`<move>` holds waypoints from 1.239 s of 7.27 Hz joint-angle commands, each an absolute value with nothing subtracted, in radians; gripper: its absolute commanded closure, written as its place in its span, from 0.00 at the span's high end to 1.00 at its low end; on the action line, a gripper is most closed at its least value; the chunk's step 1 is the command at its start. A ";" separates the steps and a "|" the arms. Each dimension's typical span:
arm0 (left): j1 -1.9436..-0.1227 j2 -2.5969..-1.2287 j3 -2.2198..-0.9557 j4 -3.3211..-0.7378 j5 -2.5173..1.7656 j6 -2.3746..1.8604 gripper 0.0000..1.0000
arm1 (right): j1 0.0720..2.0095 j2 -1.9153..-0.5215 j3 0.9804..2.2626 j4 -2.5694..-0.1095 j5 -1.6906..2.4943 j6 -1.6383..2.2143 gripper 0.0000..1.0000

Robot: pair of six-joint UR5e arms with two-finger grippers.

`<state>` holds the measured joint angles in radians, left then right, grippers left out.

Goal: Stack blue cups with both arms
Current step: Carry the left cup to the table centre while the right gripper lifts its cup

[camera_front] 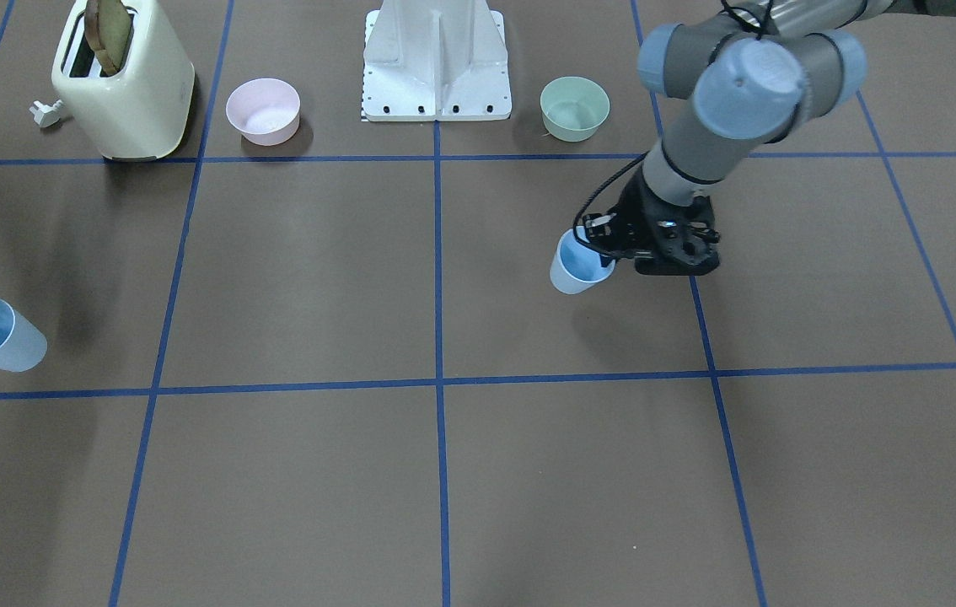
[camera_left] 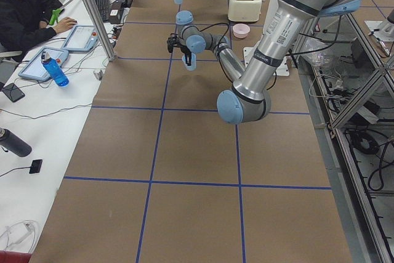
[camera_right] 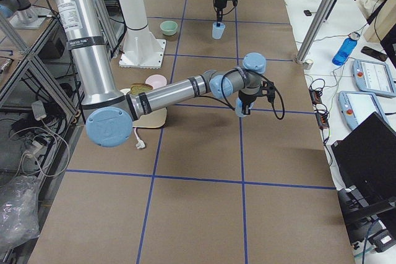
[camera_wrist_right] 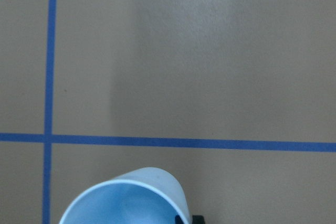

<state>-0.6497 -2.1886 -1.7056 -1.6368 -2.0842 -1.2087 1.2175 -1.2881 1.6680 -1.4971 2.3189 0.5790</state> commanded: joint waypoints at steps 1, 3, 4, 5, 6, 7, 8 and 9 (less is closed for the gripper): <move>-0.536 -2.297 -1.622 -1.643 -1.989 -1.319 0.00 | 1.218 -1.143 1.680 -1.664 2.318 0.581 0.00; -0.503 -2.359 -1.571 -1.646 -1.967 -1.359 0.00 | 1.210 -1.054 1.677 -1.754 2.313 0.595 0.00; -0.502 -2.385 -1.540 -1.646 -1.960 -1.362 0.00 | 1.209 -1.033 1.677 -1.770 2.315 0.610 0.00; -0.502 -2.388 -1.533 -1.647 -1.950 -1.361 0.00 | 1.204 -1.020 1.677 -1.770 2.315 0.632 0.00; -0.502 -2.387 -1.531 -1.647 -1.950 -1.361 0.00 | 1.201 -1.020 1.678 -1.770 2.315 0.634 0.00; -0.502 -2.382 -1.531 -1.646 -1.948 -1.358 0.00 | 1.198 -1.020 1.680 -1.770 2.312 0.634 0.00; -0.503 -2.379 -1.532 -1.646 -1.948 -1.353 0.00 | 1.195 -1.020 1.680 -1.770 2.309 0.634 0.00; -0.503 -2.379 -1.534 -1.646 -1.947 -1.353 0.00 | 1.193 -1.020 1.680 -1.770 2.309 0.634 0.00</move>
<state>-0.5024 -2.3806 -1.5326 -1.6461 -1.9482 -1.3548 1.1961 -1.0206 1.6794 -1.7701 2.3100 0.6332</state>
